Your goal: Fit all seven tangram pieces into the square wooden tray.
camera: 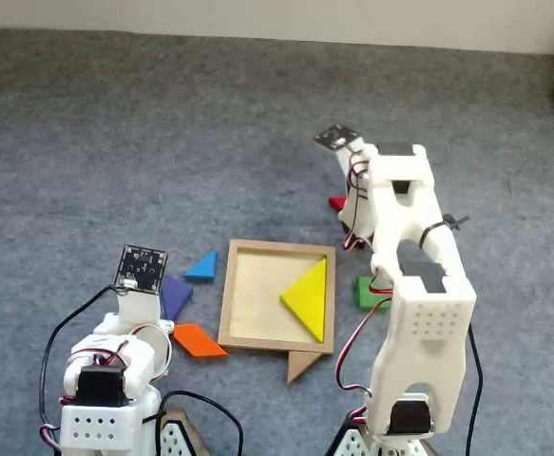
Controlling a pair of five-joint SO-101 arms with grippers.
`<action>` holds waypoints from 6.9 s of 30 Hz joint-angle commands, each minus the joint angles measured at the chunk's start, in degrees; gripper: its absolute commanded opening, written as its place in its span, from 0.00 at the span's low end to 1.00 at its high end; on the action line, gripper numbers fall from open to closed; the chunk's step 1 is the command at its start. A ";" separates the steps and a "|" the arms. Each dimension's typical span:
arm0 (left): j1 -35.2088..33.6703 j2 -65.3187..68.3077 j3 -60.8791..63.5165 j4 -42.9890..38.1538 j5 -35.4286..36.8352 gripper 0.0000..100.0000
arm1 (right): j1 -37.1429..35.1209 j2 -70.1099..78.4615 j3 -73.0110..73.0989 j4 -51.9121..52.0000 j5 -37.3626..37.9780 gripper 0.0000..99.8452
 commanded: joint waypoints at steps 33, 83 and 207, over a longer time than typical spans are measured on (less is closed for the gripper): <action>0.92 -1.36 1.19 0.18 0.26 0.00 | -3.47 1.71 -11.65 3.38 0.09 0.41; 0.92 -1.36 1.19 0.18 0.26 0.00 | -1.36 -9.71 -3.38 23.16 0.18 0.17; 0.92 -1.36 1.19 0.18 0.26 0.00 | 2.77 -7.08 9.36 5.23 -0.62 0.36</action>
